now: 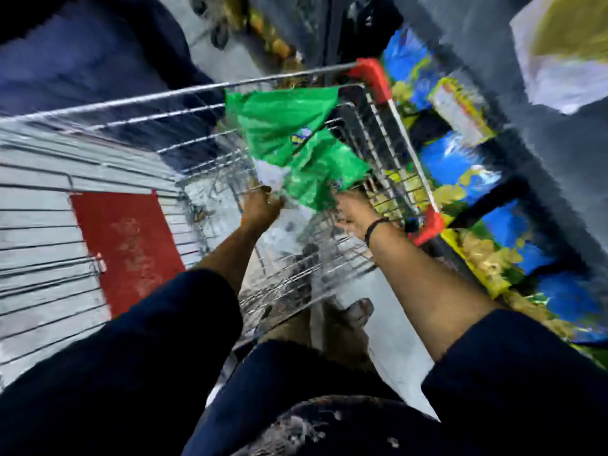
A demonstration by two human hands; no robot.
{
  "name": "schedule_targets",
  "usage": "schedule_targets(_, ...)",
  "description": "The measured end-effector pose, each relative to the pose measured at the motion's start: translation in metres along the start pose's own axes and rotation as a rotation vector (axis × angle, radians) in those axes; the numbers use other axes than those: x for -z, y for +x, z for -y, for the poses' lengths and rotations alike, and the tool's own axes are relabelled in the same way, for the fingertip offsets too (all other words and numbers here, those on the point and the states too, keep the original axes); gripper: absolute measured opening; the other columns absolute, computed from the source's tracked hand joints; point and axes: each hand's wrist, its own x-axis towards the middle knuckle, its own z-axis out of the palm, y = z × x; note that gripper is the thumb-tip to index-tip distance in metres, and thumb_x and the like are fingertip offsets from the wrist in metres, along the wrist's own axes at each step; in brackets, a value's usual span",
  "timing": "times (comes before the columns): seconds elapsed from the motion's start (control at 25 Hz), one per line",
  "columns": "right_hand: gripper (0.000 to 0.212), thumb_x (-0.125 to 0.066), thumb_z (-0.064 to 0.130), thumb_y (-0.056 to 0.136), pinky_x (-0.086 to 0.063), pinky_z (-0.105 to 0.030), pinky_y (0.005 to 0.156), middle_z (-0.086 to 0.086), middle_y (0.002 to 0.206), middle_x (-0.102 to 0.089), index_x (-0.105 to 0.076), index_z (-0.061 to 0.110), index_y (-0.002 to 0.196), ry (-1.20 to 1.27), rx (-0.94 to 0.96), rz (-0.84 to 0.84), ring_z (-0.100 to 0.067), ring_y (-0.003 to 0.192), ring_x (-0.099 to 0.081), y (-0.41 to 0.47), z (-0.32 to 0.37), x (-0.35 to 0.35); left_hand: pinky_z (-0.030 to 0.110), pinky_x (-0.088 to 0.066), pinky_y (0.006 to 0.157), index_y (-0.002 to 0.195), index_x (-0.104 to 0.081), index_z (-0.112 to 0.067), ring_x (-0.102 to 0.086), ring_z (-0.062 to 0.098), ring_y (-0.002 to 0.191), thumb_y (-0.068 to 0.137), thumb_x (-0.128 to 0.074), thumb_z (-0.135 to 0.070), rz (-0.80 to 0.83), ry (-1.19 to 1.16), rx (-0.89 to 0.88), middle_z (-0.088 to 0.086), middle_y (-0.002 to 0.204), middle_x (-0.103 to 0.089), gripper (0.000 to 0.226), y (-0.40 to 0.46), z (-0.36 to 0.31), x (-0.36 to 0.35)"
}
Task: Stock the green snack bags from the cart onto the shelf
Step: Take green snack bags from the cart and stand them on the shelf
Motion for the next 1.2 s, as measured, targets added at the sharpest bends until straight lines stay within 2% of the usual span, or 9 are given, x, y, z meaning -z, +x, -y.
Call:
schedule_targets(0.08, 0.016, -0.044, 0.021, 0.093, -0.041, -0.027, 0.067, -0.008, 0.102, -0.046, -0.046, 0.018, 0.108, -0.029, -0.103, 0.037, -0.011, 0.067, -0.041, 0.021, -0.004, -0.019, 0.038, -0.044, 0.092, 0.123, -0.047, -0.004, -0.055, 0.036, 0.112, 0.079, -0.060, -0.040, 0.189, 0.115, -0.017, 0.026, 0.122, -0.058, 0.059, 0.024, 0.010, -0.009)
schedule_targets(0.28, 0.040, -0.049, 0.028, 0.091, -0.035, -0.038, 0.097, -0.009, 0.131, -0.050, -0.046, 0.012, 0.128, 0.045, -0.243, 0.101, -0.024, 0.118, -0.045, 0.059, -0.019, -0.049, 0.041, -0.040, 0.102, 0.138, -0.020, -0.007, -0.046, 0.034, 0.124, 0.052, -0.083, -0.046, 0.434, 0.194, -0.079, 0.023, 0.135, -0.047, 0.113, 0.071, 0.035, -0.032)
schedule_targets(0.44, 0.007, -0.054, 0.025, 0.089, -0.034, -0.048, 0.105, 0.000, 0.102, -0.056, -0.050, 0.023, 0.084, 0.233, -0.278, 0.100, -0.023, 0.101, -0.051, 0.070, -0.032, -0.053, 0.038, -0.043, 0.098, 0.136, -0.026, -0.008, -0.049, 0.032, 0.123, 0.051, -0.088, -0.032, 0.377, 0.215, -0.145, 0.017, 0.136, -0.050, 0.108, 0.076, 0.048, -0.030)
schedule_targets(0.52, 0.008, -0.057, 0.025, 0.087, -0.044, -0.044, 0.094, 0.001, 0.096, -0.056, -0.054, 0.020, 0.094, 0.256, -0.239, 0.067, -0.022, 0.099, -0.051, 0.063, -0.038, -0.056, 0.036, -0.043, 0.096, 0.134, -0.030, -0.009, -0.051, 0.031, 0.121, 0.052, -0.088, -0.028, 0.343, 0.163, -0.159, 0.014, 0.135, -0.052, 0.102, 0.068, 0.052, -0.026)
schedule_targets(0.6, 0.039, -0.064, 0.026, 0.083, -0.048, -0.033, 0.075, -0.003, 0.103, -0.060, -0.050, 0.014, 0.117, 0.309, -0.127, -0.002, -0.018, 0.093, -0.057, 0.042, -0.032, -0.049, 0.039, -0.044, 0.099, 0.132, -0.033, -0.012, -0.051, 0.029, 0.119, 0.046, -0.089, -0.031, 0.314, 0.036, -0.170, 0.012, 0.134, -0.054, 0.104, 0.047, 0.045, -0.014)
schedule_targets(0.72, 0.088, -0.078, 0.054, 0.056, -0.049, -0.040, 0.095, -0.007, 0.126, -0.060, -0.046, 0.015, 0.129, 0.214, 0.113, -0.012, -0.022, 0.112, -0.058, 0.005, -0.013, -0.033, 0.030, -0.041, 0.099, 0.131, -0.035, -0.013, -0.048, 0.020, 0.117, 0.048, -0.089, -0.028, 0.225, -0.129, -0.206, 0.009, 0.133, -0.051, 0.100, 0.013, 0.026, 0.017)
schedule_targets(0.92, 0.069, -0.079, 0.031, 0.065, -0.045, -0.035, 0.103, -0.003, 0.124, -0.060, -0.048, 0.015, 0.124, 0.204, 0.453, 0.032, -0.013, 0.110, -0.058, -0.076, 0.024, 0.008, 0.002, -0.043, 0.087, 0.127, -0.040, -0.012, -0.052, 0.000, 0.109, 0.055, -0.086, -0.010, 0.200, -0.230, -0.457, -0.004, 0.123, -0.054, 0.085, -0.057, -0.036, 0.062)
schedule_targets(1.08, 0.058, -0.073, 0.000, 0.071, -0.051, -0.014, 0.082, -0.005, 0.112, -0.063, -0.045, -0.001, 0.122, 0.221, 0.669, -0.050, 0.009, 0.083, -0.063, -0.158, 0.015, 0.068, 0.009, -0.043, 0.090, 0.120, -0.047, -0.014, -0.055, -0.001, 0.105, 0.038, -0.089, -0.038, 0.239, -0.138, -0.681, -0.002, 0.121, -0.058, 0.095, -0.127, -0.085, 0.053)
schedule_targets(1.2, 0.060, -0.072, -0.008, 0.068, -0.049, -0.006, 0.071, -0.010, 0.111, -0.066, -0.046, -0.004, 0.122, 0.269, 0.707, -0.111, 0.011, 0.077, -0.064, -0.215, -0.019, 0.106, 0.000, -0.038, 0.089, 0.119, -0.047, -0.015, -0.054, -0.006, 0.107, 0.035, -0.081, -0.047, 0.290, -0.096, -0.774, -0.009, 0.120, -0.058, 0.096, -0.170, -0.101, 0.026)
